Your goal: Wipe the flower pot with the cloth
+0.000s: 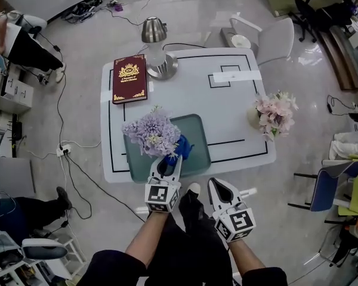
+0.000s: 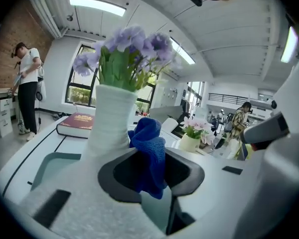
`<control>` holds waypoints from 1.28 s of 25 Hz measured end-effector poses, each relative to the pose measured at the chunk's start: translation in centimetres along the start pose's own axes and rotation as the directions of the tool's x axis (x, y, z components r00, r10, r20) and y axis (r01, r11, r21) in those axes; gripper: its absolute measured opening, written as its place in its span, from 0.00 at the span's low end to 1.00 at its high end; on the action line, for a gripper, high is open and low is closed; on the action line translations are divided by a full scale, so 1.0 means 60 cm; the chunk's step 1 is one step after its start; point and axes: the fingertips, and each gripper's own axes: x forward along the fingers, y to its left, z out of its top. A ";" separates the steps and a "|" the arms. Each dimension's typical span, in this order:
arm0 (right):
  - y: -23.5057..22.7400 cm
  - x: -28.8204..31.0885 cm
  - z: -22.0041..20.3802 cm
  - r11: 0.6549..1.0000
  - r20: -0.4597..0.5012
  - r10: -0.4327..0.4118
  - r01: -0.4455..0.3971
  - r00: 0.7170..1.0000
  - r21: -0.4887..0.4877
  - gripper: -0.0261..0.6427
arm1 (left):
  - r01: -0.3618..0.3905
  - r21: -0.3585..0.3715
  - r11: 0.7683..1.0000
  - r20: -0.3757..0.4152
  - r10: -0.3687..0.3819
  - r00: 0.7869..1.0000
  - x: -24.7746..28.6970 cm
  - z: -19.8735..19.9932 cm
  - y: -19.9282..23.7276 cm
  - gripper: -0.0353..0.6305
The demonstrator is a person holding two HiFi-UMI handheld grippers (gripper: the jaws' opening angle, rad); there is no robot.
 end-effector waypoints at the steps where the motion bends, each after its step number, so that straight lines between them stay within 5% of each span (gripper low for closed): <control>1: -0.003 -0.001 0.001 1.000 0.000 0.000 0.000 1.000 0.002 0.05 | -0.008 -0.007 1.000 -0.015 0.008 1.000 0.007 -0.010 0.002 0.21; 6: -0.007 -0.006 0.003 0.999 -0.003 0.038 -0.038 0.999 -0.003 0.05 | -0.003 -0.032 0.999 -0.083 0.000 0.997 0.023 -0.060 -0.007 0.21; 11: 0.010 -0.007 -0.002 0.994 -0.005 0.105 -0.105 0.994 -0.008 0.05 | 0.073 0.013 0.997 -0.027 -0.073 0.997 -0.020 -0.035 -0.043 0.21; 22: 0.090 -0.024 -0.019 0.993 -0.014 0.097 -0.097 0.995 -0.065 0.05 | 0.102 0.095 0.990 0.038 -0.106 0.994 -0.217 0.023 -0.068 0.21; 32: 0.270 -0.069 -0.032 0.977 0.061 0.106 -0.093 0.992 -0.189 0.05 | 0.034 0.100 0.994 0.101 -0.044 0.994 -0.436 0.042 -0.007 0.21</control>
